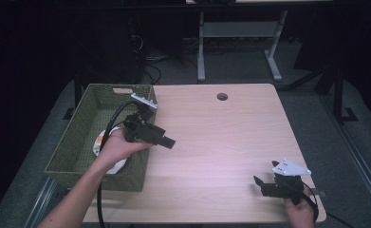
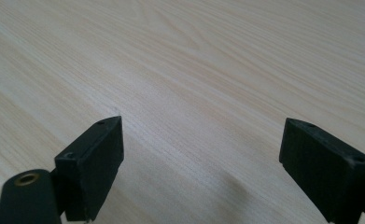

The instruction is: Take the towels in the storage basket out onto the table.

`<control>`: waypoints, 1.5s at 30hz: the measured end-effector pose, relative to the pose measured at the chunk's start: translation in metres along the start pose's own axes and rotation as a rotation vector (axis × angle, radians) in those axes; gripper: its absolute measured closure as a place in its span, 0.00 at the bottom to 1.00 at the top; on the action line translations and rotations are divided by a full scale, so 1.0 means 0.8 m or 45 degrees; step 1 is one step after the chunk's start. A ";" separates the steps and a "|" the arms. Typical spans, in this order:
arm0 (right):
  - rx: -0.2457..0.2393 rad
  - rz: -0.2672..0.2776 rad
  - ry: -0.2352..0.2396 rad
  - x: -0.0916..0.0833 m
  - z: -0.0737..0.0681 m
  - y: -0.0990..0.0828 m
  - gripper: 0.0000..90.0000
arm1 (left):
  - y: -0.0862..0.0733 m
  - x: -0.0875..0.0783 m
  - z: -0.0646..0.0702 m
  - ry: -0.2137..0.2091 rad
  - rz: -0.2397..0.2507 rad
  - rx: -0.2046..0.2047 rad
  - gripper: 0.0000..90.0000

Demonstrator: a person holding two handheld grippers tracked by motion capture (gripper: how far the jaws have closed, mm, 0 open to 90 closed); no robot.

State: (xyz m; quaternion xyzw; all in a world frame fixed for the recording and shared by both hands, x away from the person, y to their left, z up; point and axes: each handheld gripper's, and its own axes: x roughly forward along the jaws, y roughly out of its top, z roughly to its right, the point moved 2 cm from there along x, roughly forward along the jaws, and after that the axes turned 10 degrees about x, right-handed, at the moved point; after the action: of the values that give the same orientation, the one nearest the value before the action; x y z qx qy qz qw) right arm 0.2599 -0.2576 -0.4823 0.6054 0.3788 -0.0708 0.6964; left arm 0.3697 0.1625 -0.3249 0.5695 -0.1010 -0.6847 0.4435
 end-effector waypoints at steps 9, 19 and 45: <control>-0.001 -0.003 0.000 0.000 0.000 0.000 0.15 | -0.019 -0.034 -0.024 0.003 0.038 -0.079 0.23; 0.002 -0.009 -0.005 0.001 0.000 0.000 0.15 | -0.045 -0.067 -0.053 0.075 0.072 -0.162 0.23; -0.001 -0.004 -0.007 0.000 0.001 0.000 0.15 | -0.119 -0.106 -0.122 0.373 -0.006 -0.395 0.24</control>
State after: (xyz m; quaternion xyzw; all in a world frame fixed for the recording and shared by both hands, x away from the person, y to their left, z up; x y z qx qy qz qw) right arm 0.2603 -0.2586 -0.4827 0.6042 0.3779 -0.0736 0.6977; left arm 0.4043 0.3156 -0.3604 0.5882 0.0726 -0.6029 0.5341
